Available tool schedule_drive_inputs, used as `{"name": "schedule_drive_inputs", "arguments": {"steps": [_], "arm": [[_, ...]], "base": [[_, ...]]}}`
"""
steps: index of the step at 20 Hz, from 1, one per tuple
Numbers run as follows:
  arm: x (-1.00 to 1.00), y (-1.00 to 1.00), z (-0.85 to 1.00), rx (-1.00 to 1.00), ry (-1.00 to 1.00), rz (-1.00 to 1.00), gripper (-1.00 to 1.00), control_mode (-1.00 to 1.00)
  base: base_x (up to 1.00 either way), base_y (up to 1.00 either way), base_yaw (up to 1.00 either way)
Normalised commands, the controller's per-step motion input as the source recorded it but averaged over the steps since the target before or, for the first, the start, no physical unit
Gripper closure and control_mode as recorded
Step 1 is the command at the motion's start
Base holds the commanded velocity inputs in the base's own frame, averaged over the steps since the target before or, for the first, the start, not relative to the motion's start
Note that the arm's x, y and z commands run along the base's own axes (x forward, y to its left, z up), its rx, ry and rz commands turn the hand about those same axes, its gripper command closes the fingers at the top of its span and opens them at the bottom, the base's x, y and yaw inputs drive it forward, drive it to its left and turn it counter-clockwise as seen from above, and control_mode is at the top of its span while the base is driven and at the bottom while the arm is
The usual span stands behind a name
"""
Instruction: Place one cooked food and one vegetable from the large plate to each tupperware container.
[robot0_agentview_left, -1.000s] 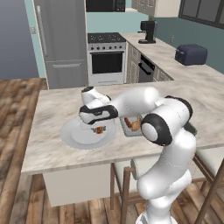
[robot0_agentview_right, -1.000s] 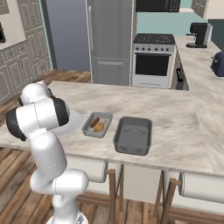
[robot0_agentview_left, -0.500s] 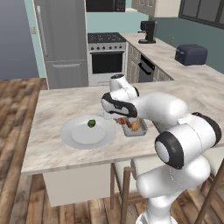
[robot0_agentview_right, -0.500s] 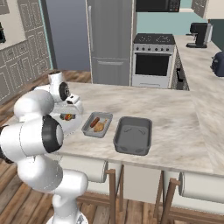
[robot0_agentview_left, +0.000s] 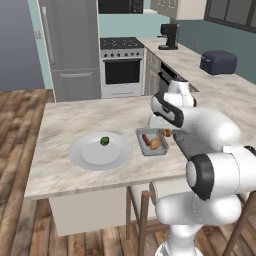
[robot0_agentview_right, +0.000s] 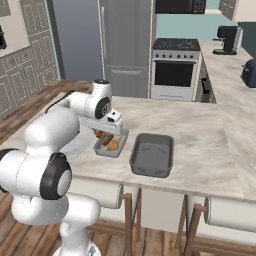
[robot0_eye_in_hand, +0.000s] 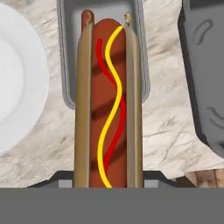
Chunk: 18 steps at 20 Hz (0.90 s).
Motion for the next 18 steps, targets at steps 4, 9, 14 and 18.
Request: {"name": "schedule_drive_inputs", "arguments": {"steps": [4, 9, 14, 18], "arm": [[-0.03, -1.0, 0.0, 0.18, 0.0, 0.0, 1.0, -1.0], [0.06, -1.0, 0.0, 0.01, 0.0, 0.09, 1.0, -1.0], [0.01, -0.93, -0.13, 0.0, 0.0, 0.08, 1.0, -1.0], [0.01, -0.77, -0.26, -0.07, 0.0, 0.01, 1.0, -1.0]], "base": [[0.0, 0.0, 0.0], [0.0, 0.0, 0.0], [0.0, 0.0, 0.0], [0.0, 0.0, 0.0]]}}
